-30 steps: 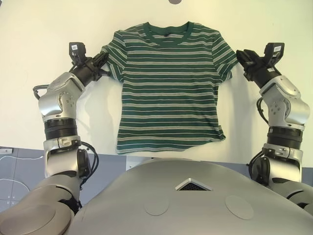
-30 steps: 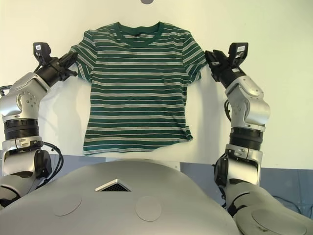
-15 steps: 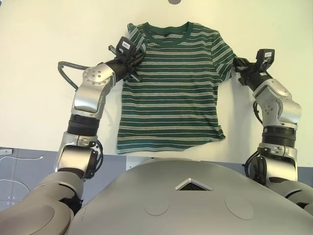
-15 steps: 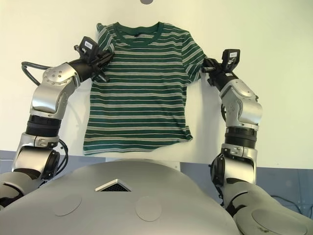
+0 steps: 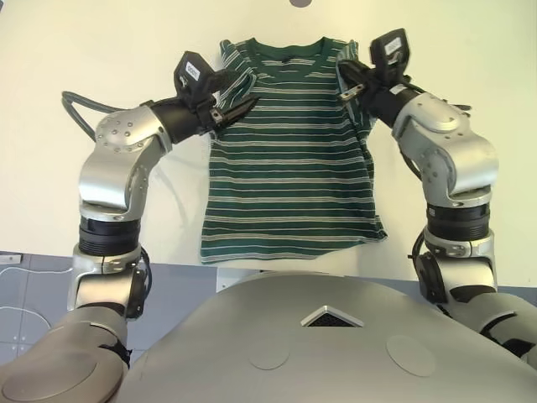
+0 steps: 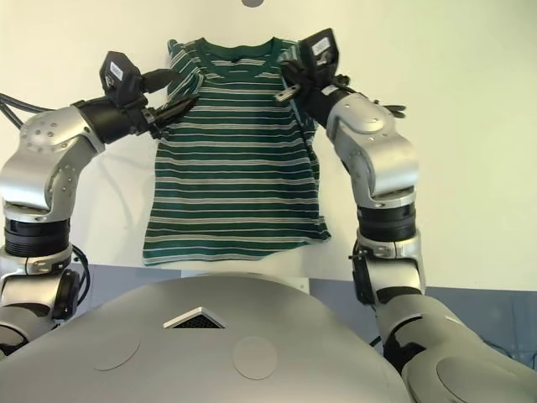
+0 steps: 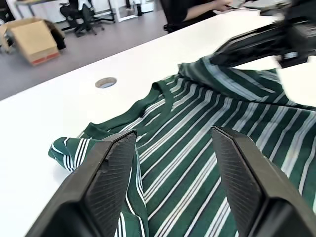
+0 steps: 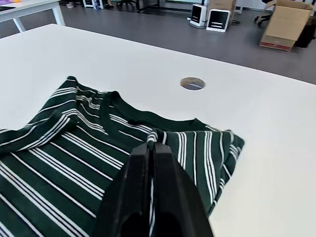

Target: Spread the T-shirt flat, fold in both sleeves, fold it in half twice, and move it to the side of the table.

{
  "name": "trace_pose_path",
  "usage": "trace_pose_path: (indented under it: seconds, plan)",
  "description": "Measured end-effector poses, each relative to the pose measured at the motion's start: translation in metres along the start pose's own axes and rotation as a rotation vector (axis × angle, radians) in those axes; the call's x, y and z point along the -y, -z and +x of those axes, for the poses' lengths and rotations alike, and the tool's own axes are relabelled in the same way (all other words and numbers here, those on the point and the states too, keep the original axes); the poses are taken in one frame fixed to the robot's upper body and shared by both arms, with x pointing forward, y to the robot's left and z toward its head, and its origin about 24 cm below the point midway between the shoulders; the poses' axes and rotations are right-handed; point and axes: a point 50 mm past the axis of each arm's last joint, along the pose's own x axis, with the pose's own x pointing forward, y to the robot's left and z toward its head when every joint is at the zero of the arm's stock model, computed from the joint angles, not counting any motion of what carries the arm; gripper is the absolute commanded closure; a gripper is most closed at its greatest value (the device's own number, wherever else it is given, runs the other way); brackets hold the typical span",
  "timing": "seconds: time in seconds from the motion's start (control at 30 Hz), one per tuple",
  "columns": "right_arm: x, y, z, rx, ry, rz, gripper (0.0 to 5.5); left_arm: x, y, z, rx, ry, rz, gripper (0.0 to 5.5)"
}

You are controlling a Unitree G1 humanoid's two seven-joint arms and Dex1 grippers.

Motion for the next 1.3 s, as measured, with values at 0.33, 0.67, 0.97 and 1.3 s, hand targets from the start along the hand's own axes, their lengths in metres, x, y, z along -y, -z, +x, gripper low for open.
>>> trace_pose_path:
  seconds: [0.33, 0.67, 0.97, 1.3]
  plan:
    - [0.051, -0.014, -0.081, -0.117, -0.112, -0.364, 2.89, 0.018, 0.008, -0.102, -0.531, 0.528, 0.452, 1.36]
    - [0.047, 0.076, -0.166, -0.391, -0.733, -0.970, 2.59, 0.007, 0.046, -0.117, -0.525, 0.471, 0.699, 1.07]
    - [0.045, 0.082, -0.144, -0.206, -0.640, -0.977, 2.59, -0.049, 0.095, -0.039, -0.316, -0.215, 0.082, 1.07]
    - [0.037, 0.079, -0.126, -0.147, -0.609, -0.943, 2.59, -0.050, 0.092, 0.000, -0.227, -0.159, -0.035, 1.07]
